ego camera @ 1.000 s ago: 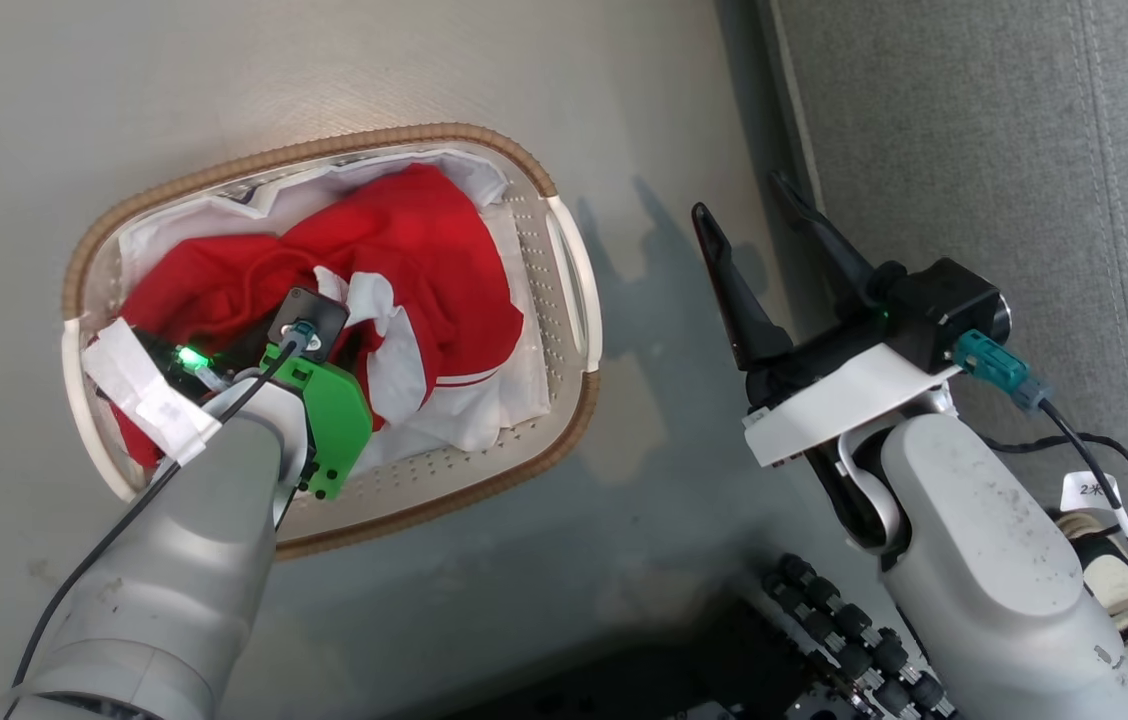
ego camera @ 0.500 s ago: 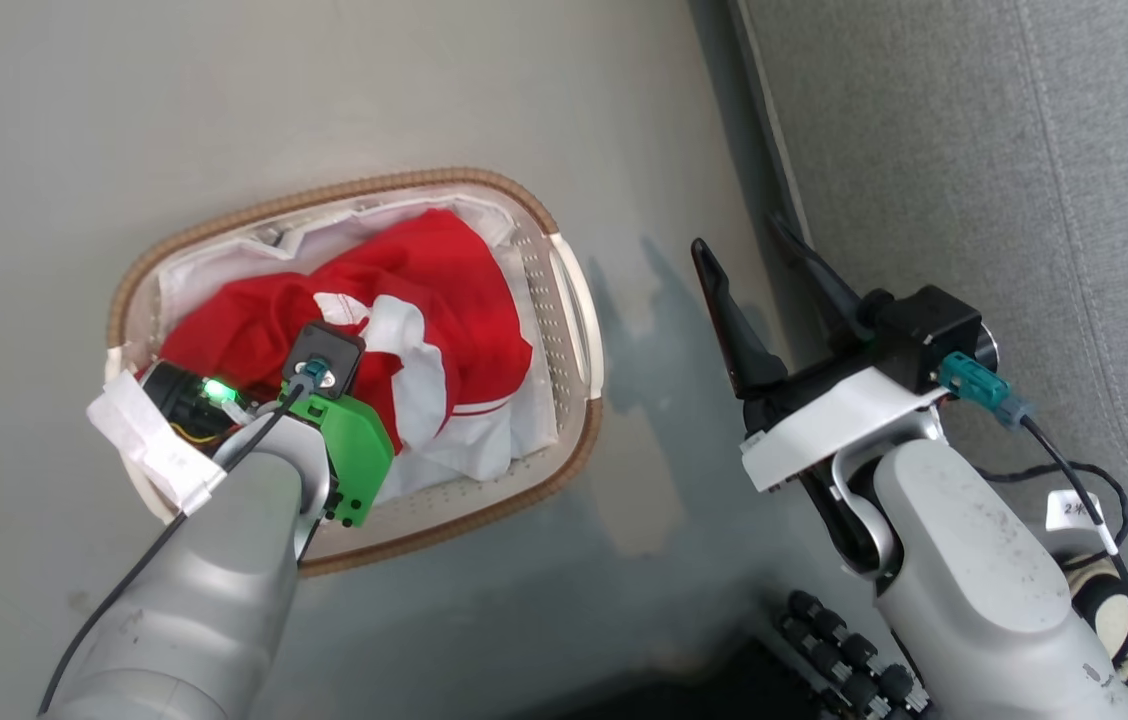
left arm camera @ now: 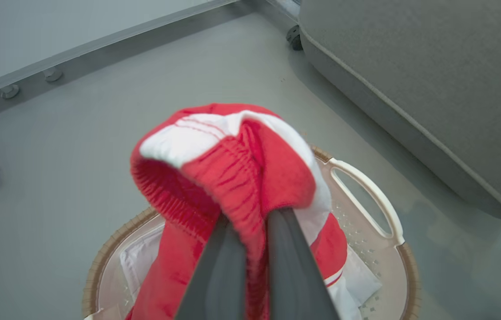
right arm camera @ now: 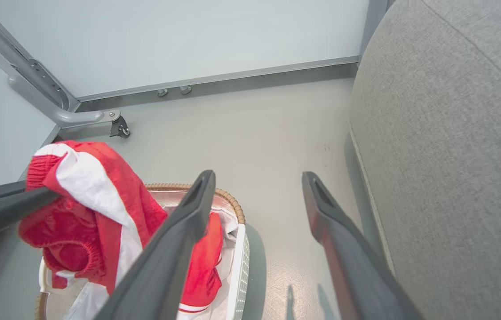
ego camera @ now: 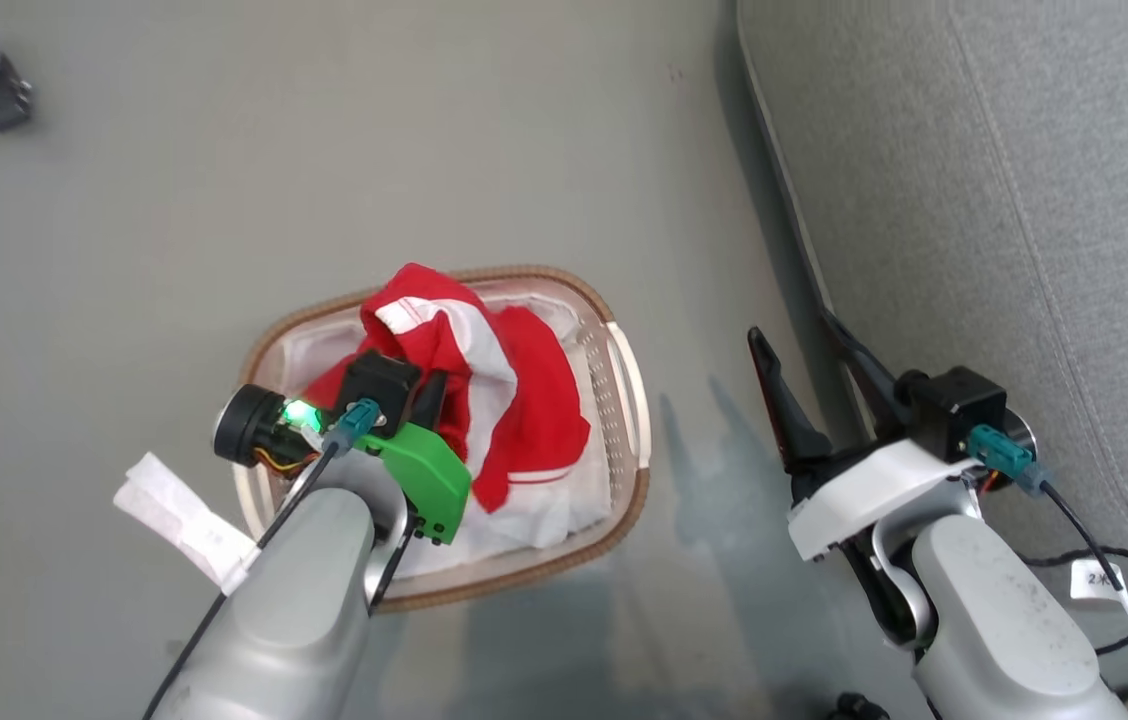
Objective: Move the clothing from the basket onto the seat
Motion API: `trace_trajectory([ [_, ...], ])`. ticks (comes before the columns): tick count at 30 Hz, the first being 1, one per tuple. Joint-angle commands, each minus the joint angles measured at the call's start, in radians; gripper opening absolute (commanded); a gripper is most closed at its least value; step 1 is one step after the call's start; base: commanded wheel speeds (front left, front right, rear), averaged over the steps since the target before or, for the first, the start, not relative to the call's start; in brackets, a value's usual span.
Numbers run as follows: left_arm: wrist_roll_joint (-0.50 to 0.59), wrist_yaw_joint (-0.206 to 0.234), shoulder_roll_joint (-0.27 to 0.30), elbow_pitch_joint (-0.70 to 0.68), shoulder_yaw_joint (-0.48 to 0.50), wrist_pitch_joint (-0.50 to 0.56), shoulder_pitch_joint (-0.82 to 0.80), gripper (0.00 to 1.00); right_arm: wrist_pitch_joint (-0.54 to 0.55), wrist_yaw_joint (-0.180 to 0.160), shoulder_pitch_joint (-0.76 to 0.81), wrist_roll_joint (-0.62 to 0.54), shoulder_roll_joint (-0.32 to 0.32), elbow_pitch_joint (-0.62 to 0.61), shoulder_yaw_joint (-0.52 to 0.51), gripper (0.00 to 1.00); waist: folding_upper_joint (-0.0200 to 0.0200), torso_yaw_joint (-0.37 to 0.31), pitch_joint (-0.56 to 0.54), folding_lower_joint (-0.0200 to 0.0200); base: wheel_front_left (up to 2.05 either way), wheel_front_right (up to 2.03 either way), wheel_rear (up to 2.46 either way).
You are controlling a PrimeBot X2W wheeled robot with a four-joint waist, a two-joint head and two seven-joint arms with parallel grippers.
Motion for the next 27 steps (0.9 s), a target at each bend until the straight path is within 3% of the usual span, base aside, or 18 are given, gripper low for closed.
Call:
trace_trajectory([
  [1,-0.009,0.004,0.0,-0.03,0.009,-0.004,0.031,0.0,-0.005,-0.001,0.027,-0.008,-0.003,0.008,-0.006,1.0,0.0,0.064,-0.111,0.0,0.0,0.0,0.0],
  [13,-0.051,-0.005,-0.006,-0.323,0.091,-0.004,0.178,0.0,-0.005,-0.001,0.129,-0.061,0.007,0.006,-0.066,1.0,0.0,0.106,-0.272,0.0,0.0,0.0,0.0],
  [27,-0.167,-0.012,-0.006,-0.566,0.047,-0.004,0.194,0.0,-0.005,-0.001,0.211,-0.116,0.032,0.021,-0.072,1.0,0.0,0.144,-0.405,0.0,0.0,0.0,0.0],
])
